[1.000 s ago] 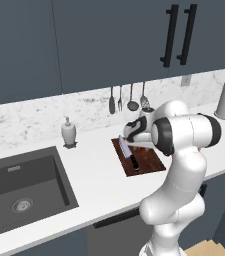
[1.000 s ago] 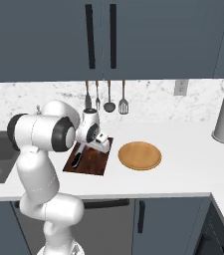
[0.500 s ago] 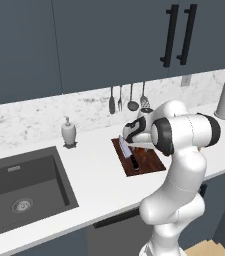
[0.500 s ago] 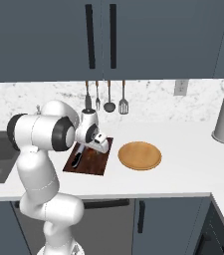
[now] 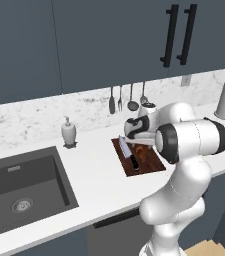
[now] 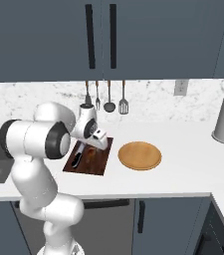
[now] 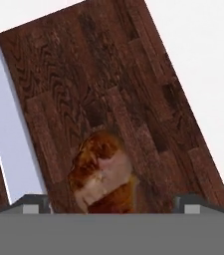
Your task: Pick up the knife from the drawer and place it on the cutting board. Then place the meat from the plate to the cutting board.
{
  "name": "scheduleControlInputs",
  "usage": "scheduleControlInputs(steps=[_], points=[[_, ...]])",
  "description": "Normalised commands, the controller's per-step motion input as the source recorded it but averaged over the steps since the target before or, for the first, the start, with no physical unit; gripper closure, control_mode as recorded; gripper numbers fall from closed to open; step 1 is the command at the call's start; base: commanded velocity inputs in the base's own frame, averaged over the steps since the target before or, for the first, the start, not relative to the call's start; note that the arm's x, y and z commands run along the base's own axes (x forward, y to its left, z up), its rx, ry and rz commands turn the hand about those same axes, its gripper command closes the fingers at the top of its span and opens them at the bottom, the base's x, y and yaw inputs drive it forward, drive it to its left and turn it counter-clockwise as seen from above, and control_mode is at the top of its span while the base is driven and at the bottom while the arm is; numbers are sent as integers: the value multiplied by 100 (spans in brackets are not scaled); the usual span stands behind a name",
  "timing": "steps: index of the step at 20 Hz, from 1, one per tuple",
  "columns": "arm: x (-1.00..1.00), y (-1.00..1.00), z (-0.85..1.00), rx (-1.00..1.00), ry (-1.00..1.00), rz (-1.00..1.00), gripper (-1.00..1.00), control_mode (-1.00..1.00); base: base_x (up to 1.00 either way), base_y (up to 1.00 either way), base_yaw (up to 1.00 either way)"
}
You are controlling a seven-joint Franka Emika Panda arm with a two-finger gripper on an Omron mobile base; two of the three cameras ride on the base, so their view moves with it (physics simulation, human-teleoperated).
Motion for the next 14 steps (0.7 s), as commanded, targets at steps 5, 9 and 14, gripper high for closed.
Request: scheduleControlInputs(steps=[5, 9, 14], points=[[-83, 1, 45, 0, -5, 0, -100, -100, 0, 0, 0], [-97, 15, 45, -3, -7, 2, -100, -100, 0, 0, 0], [-97, 17, 59, -3, -5, 1, -100, -100, 0, 0, 0]])
